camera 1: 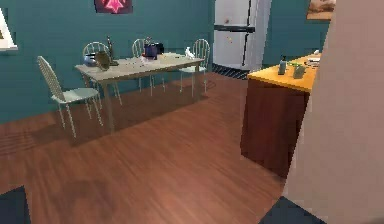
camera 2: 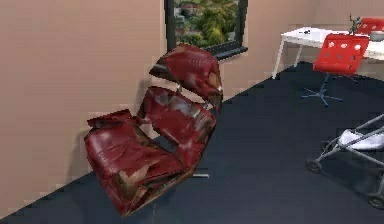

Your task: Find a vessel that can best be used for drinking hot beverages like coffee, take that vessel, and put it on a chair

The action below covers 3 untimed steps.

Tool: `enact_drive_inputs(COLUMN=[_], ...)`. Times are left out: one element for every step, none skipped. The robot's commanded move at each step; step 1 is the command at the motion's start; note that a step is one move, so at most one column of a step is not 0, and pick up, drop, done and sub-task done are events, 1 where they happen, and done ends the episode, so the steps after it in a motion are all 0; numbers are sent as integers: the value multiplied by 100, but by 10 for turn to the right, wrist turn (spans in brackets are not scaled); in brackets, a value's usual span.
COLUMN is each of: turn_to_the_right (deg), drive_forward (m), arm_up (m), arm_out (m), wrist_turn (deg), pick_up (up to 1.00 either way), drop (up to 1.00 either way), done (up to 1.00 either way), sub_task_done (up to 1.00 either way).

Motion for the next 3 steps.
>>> enact_drive_inputs(turn_to_the_right=[210,0,-450], drive_forward=[0,100,0], arm_up=[0,0,0], arm_out=[0,0,0], wrist_turn=[0,0,0], pick_up=[0,0,0], drop=[0,0,0], done=[0,0,0], sub_task_done=[0,0,0])
